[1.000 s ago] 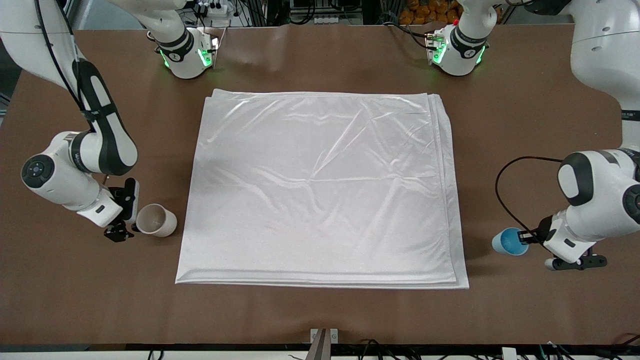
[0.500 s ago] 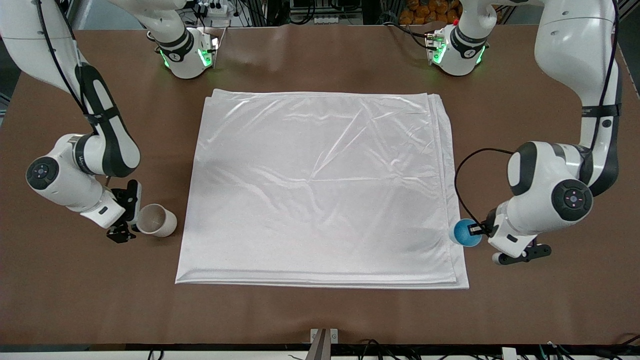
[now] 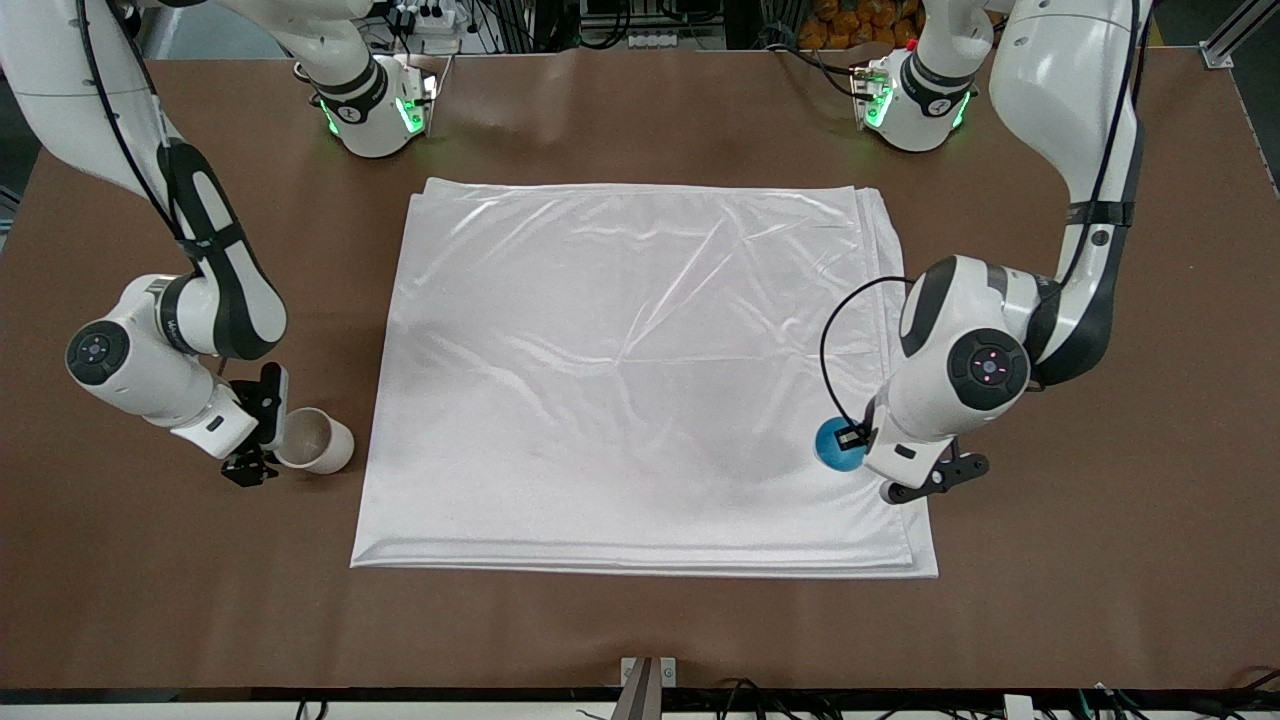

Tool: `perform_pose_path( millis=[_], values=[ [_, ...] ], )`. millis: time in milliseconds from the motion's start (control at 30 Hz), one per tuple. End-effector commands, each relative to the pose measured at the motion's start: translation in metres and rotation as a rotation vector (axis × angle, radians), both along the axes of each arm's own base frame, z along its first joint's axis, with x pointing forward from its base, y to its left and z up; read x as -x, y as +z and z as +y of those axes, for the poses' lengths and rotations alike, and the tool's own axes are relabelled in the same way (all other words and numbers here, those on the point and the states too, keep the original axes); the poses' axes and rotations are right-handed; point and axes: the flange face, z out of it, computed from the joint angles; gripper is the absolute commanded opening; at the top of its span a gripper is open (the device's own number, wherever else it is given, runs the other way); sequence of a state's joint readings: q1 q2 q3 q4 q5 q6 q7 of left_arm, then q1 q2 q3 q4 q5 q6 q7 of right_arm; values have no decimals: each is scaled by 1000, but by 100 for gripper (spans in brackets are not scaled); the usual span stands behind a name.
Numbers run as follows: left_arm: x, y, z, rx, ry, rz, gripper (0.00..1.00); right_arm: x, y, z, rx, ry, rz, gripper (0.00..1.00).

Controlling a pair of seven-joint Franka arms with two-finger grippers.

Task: Place blue cup into white mug on cloth

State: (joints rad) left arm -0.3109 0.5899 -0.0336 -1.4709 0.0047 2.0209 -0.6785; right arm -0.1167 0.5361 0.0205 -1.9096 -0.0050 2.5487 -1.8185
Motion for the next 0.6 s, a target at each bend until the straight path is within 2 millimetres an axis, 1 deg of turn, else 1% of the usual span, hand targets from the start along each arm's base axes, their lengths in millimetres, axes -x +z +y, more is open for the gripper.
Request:
perform_pose_path(
  millis=[0,67,167,200,367,433,467,533,567],
  values=[
    [14,-1,-30,-14,71,11,0,-3,-2,-5,7,17,-10,100],
    [15,-8,-33,-17,89,20,0,-3,-2,-5,7,17,-12,100],
    [22,-9,-49,-9,83,26,0,-3,-3,-9,8,11,-15,100],
    [23,-9,-52,-6,81,27,0,-3,-3,-9,8,11,-15,100],
    [22,-7,-51,-6,85,24,0,-2,-6,-13,8,4,-27,100],
    [20,-3,-49,-2,87,17,0,-2,-6,-17,9,9,-29,89],
    [19,-3,-47,-2,88,16,0,-2,-6,-16,10,18,-30,82],
    [17,0,-43,-1,91,11,0,-2,-6,-16,9,20,-30,63],
    [15,2,-42,0,92,7,0,-3,-6,-16,10,22,-32,56]
  ],
)
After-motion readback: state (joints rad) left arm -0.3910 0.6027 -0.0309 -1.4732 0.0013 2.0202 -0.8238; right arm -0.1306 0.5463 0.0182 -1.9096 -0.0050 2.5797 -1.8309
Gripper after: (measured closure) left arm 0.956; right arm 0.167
